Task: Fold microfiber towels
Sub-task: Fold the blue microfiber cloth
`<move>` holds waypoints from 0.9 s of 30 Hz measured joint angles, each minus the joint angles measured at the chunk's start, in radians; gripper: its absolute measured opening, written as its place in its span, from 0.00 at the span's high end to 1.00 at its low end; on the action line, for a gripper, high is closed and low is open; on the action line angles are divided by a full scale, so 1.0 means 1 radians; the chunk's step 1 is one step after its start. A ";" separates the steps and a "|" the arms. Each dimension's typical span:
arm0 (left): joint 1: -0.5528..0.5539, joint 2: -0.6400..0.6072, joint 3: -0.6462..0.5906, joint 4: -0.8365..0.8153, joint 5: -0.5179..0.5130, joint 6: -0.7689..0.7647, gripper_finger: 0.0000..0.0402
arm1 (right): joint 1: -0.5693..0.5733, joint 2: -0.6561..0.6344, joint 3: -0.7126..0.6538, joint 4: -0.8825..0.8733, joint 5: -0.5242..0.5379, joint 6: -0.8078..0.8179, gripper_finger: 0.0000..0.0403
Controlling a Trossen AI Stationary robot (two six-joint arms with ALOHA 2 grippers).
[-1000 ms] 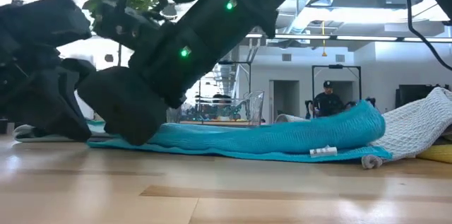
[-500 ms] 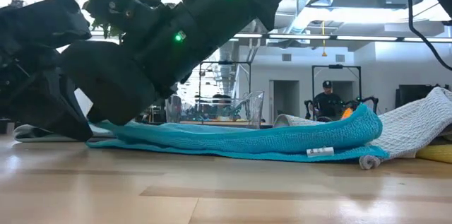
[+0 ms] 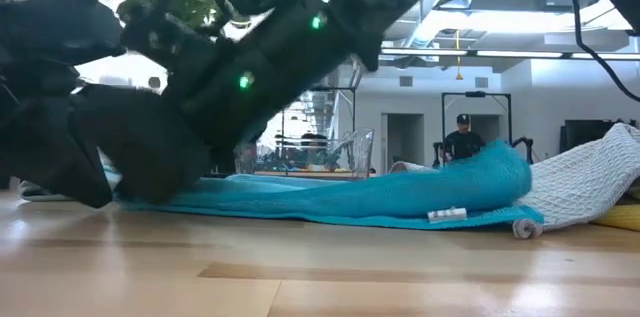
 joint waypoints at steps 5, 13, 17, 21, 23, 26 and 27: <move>-0.003 -0.001 0.050 -0.120 -0.032 0.012 1.00 | 0.000 0.003 -0.003 -0.011 0.004 0.007 0.96; -0.025 -0.027 0.014 -0.183 -0.227 -0.012 1.00 | 0.001 0.003 -0.003 -0.013 0.004 0.007 0.96; -0.027 -0.027 -0.060 0.066 -0.168 0.089 1.00 | 0.001 0.004 -0.003 -0.014 0.004 0.007 0.96; -0.016 -0.027 -0.087 0.123 -0.193 0.137 1.00 | 0.001 0.004 -0.004 -0.014 0.005 0.010 0.96; -0.004 -0.027 -0.087 0.128 -0.191 0.169 1.00 | 0.001 0.004 -0.004 -0.015 0.005 0.013 0.95; 0.031 -0.027 -0.087 0.147 -0.172 0.244 1.00 | 0.001 0.004 -0.005 -0.023 0.012 0.016 0.96; 0.045 -0.029 -0.087 0.155 -0.158 0.266 1.00 | 0.001 0.003 -0.006 -0.027 0.016 0.017 0.96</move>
